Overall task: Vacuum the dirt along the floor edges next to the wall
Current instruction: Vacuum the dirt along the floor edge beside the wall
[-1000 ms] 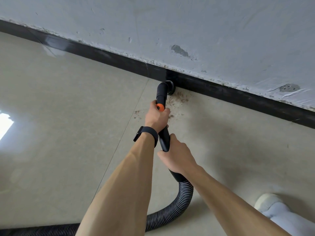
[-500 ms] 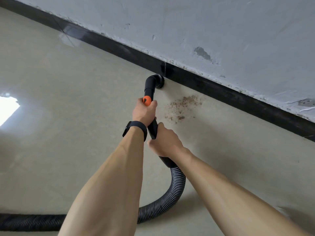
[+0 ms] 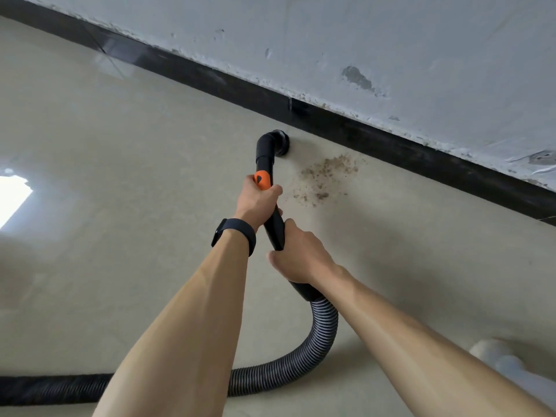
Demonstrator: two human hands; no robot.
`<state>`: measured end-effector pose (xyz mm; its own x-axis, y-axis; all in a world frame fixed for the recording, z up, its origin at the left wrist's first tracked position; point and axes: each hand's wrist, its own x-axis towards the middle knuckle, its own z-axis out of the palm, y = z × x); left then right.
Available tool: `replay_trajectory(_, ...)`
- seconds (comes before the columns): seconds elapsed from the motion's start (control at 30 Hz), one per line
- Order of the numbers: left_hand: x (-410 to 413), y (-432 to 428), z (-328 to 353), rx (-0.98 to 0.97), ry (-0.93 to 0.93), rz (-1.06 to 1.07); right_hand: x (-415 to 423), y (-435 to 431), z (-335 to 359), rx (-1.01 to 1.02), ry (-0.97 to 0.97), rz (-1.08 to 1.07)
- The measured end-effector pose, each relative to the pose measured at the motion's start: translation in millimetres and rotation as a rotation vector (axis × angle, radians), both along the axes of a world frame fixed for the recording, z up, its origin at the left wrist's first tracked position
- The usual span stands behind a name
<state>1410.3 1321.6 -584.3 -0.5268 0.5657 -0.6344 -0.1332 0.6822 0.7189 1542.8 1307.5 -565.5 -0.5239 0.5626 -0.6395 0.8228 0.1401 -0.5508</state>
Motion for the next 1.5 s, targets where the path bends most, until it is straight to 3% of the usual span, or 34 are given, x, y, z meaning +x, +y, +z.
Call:
replay_trajectory(0.27,-6.7,-61.1,-3.7,-0.116,-0.056,0.037,19.8,-71.2,-2.1,0.021,-0.016,0.119)
replay_trajectory(0.43,-1.1,-98.8,-5.6,-0.069,-0.081,0.129,27.9,-97.1,6.4,0.024,-0.077,0.176)
replay_trajectory(0.77,25.4,-75.5,-5.7,-0.118,-0.054,-0.030,47.7,-99.1,1.1,-0.006,-0.054,-0.006)
replay_trajectory(1.5,57.8,-0.1,-13.7,-0.069,0.031,-0.149,71.8,-37.7,-6.8,0.010,-0.064,-0.150)
